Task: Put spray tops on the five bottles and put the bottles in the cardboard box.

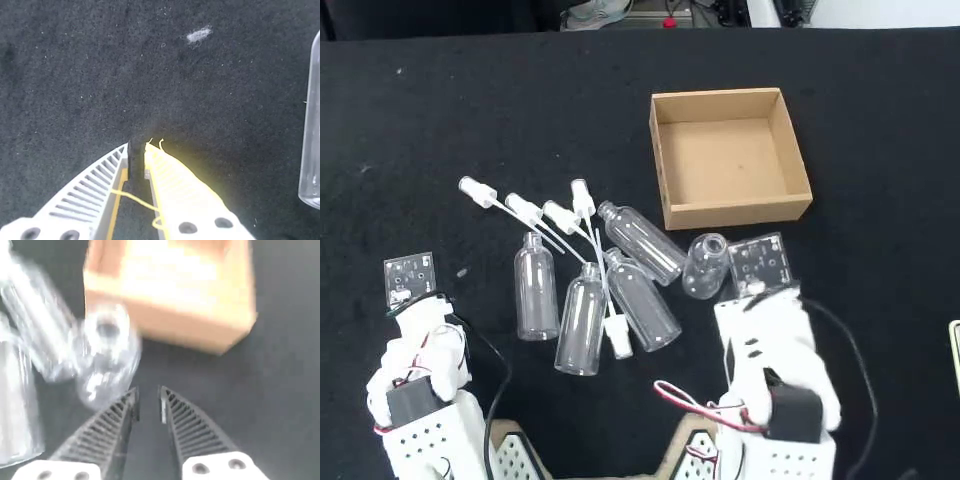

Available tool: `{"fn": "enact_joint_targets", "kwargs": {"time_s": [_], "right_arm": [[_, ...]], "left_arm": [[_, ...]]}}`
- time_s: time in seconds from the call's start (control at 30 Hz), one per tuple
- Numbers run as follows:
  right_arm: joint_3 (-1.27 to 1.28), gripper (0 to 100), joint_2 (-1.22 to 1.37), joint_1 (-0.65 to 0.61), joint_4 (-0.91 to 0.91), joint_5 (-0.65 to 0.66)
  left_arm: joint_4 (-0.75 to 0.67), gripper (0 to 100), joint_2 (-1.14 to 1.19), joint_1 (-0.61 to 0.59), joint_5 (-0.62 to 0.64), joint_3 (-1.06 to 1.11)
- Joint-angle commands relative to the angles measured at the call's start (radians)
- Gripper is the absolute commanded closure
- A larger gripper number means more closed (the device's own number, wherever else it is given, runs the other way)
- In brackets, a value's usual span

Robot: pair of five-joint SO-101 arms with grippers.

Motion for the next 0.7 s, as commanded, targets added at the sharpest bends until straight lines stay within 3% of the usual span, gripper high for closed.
{"fn": "enact_joint_targets", "kwargs": {"time_s": [0.0, 0.1, 0.27, 0.4, 0.67], "right_arm": [[-0.168, 93.0, -0.056, -0.018, -0.032, 0.063], [-0.219, 90.0, -0.056, -0.035, 0.008, 0.037], [-0.125, 69.3, -0.056, -0.164, 0.028, 0.006], [-0.004, 58.9, -0.056, -0.245, -0.057, -0.064], [0.131, 55.4, -0.056, -0.233, -0.213, -0.212]], "left_arm": [[0.014, 94, 0.000, -0.002, 0.008, 0.019], [0.014, 94, 0.000, -0.002, 0.008, 0.019], [0.014, 94, 0.000, -0.002, 0.008, 0.019], [0.014, 94, 0.000, -0.002, 0.008, 0.019], [0.014, 94, 0.000, -0.002, 0.008, 0.019]]}}
